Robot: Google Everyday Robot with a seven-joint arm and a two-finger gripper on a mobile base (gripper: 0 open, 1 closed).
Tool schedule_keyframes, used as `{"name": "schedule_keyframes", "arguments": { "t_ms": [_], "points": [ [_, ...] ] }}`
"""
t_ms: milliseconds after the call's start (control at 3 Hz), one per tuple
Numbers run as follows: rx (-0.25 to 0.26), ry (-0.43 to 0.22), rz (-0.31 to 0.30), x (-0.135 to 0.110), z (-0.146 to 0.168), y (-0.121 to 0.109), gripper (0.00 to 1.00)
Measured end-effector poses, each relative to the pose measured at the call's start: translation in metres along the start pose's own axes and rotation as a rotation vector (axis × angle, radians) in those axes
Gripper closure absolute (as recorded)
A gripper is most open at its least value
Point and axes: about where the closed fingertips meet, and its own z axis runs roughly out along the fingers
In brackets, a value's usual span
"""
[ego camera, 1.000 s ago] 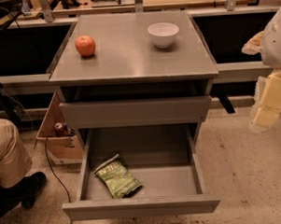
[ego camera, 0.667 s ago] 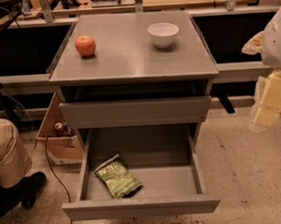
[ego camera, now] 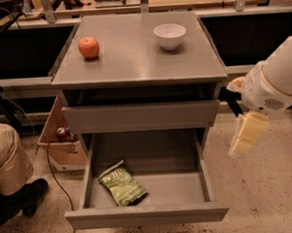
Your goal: Pick green jalapeno chip bag from middle drawer and place on counter
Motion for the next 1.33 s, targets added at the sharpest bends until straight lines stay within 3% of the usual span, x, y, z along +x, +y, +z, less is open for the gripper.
{"name": "schedule_keyframes", "arguments": {
  "t_ms": [1000,1333],
  "points": [
    [-0.140,-0.186,0.000,-0.008,0.159,0.016,0.00],
    [-0.142,-0.189,0.001,-0.008,0.161,0.016,0.00]
  ]
}}
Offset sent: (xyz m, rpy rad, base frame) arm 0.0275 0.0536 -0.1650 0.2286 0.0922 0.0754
